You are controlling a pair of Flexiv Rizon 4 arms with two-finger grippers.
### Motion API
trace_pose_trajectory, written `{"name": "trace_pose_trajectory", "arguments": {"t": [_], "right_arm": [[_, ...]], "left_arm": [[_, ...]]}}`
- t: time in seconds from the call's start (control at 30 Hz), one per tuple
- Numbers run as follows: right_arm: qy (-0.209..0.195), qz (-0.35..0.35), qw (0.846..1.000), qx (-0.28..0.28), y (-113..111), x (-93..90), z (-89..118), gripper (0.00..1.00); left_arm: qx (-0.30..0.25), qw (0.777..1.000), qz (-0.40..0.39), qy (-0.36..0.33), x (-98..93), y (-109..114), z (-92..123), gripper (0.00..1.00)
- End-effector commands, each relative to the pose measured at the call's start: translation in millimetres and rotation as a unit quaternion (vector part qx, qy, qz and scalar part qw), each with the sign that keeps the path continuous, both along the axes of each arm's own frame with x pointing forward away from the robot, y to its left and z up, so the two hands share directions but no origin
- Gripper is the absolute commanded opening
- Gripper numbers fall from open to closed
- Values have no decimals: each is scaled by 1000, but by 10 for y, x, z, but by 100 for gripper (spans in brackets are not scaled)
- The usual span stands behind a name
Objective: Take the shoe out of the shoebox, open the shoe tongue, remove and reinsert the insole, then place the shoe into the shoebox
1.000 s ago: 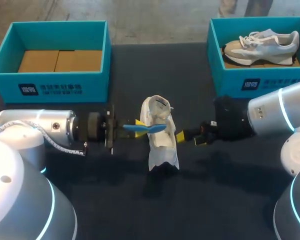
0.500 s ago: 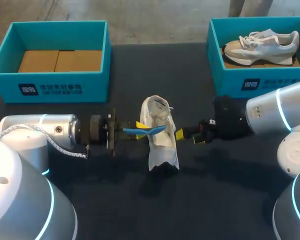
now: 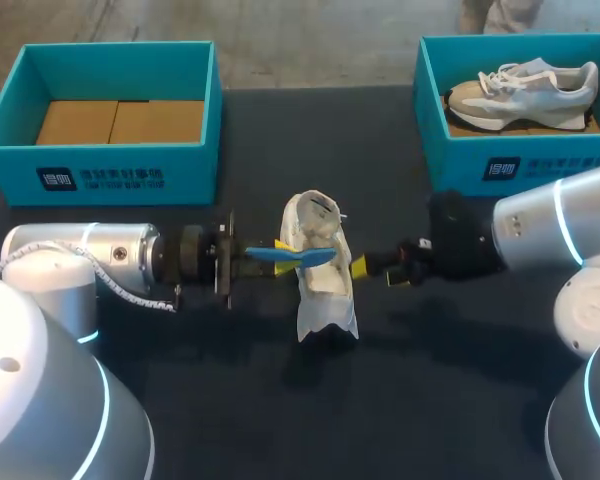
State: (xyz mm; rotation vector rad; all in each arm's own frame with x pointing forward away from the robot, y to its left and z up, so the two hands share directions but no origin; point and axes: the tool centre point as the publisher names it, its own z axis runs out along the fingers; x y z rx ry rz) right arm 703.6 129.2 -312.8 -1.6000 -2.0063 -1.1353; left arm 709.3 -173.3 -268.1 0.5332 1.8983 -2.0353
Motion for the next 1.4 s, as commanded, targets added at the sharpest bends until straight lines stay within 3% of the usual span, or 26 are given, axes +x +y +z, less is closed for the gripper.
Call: {"name": "trace_pose_trajectory", "arguments": {"t": [0.03, 0.23, 0.87, 1.4], "right_arm": [[0, -2, 1000, -2, -74, -76, 40, 100], [2, 0, 1000, -7, -134, -108, 70, 100], [4, 15, 1000, -6, -247, -142, -27, 100], [2, 13, 1000, -1, -259, -161, -21, 100]], "left_arm": [[0, 1000, 0, -2, -19, -15, 47, 0], [-2, 1000, -5, -7, -35, -67, 83, 0], [15, 1000, 2, -2, 21, -114, -101, 0], [14, 1000, 4, -15, -36, -105, 29, 0]]}}
